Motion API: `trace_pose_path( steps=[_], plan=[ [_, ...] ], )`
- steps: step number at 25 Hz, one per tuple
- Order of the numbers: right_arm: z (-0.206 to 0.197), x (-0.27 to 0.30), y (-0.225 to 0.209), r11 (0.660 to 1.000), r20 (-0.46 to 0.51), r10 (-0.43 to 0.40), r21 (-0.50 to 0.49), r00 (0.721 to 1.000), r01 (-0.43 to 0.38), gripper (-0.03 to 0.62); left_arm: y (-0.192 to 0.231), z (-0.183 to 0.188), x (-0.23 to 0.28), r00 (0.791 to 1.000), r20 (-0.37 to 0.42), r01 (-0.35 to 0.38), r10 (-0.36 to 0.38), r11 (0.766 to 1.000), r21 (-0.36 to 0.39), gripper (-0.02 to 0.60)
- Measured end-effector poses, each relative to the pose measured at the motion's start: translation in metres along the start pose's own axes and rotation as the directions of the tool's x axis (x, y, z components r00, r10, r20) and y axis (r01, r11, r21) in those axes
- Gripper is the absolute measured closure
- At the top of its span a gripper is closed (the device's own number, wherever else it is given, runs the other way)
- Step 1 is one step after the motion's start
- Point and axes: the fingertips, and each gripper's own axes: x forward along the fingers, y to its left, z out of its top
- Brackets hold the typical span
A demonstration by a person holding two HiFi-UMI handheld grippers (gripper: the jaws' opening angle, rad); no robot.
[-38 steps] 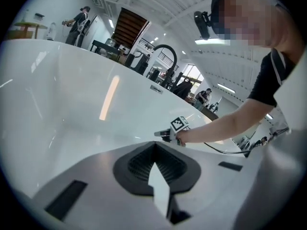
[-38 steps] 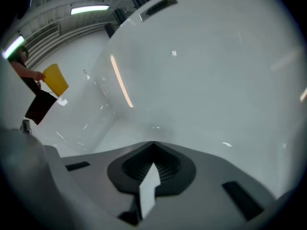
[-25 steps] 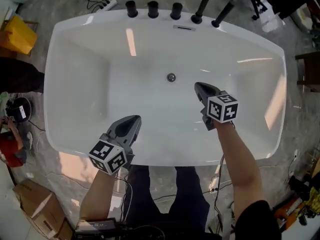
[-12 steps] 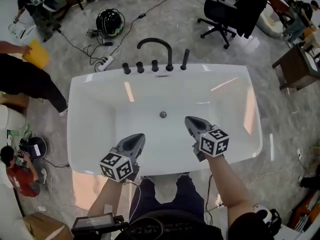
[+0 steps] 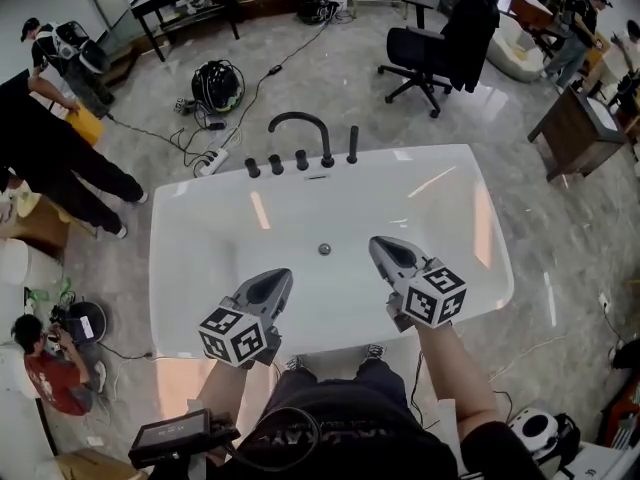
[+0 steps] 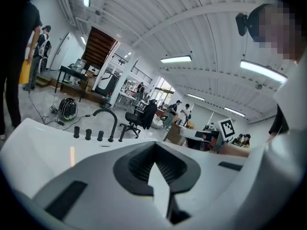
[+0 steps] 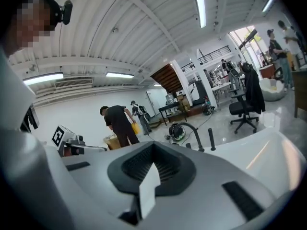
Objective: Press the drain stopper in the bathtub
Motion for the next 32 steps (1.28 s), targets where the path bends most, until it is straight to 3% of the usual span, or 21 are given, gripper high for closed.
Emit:
trace_pose_path(
  steps=[12, 32],
  plan=[
    [0.019, -0.044, 0.053, 0.997, 0.053, 0.063, -0.041, 0.997, -0.061, 0.58, -0.046, 0.025, -0.017, 0.997, 0.053, 0.049, -0.052, 0.998, 0.047, 0.574],
    [-0.038, -0.072, 0.115, 0.989, -0.011, 0.146, 0.028, 0.989, -0.146, 0.58, -0.076, -0.021, -0.026, 0.997, -0.009, 0.075, -0.075, 0.997, -0.001, 0.574]
  ],
)
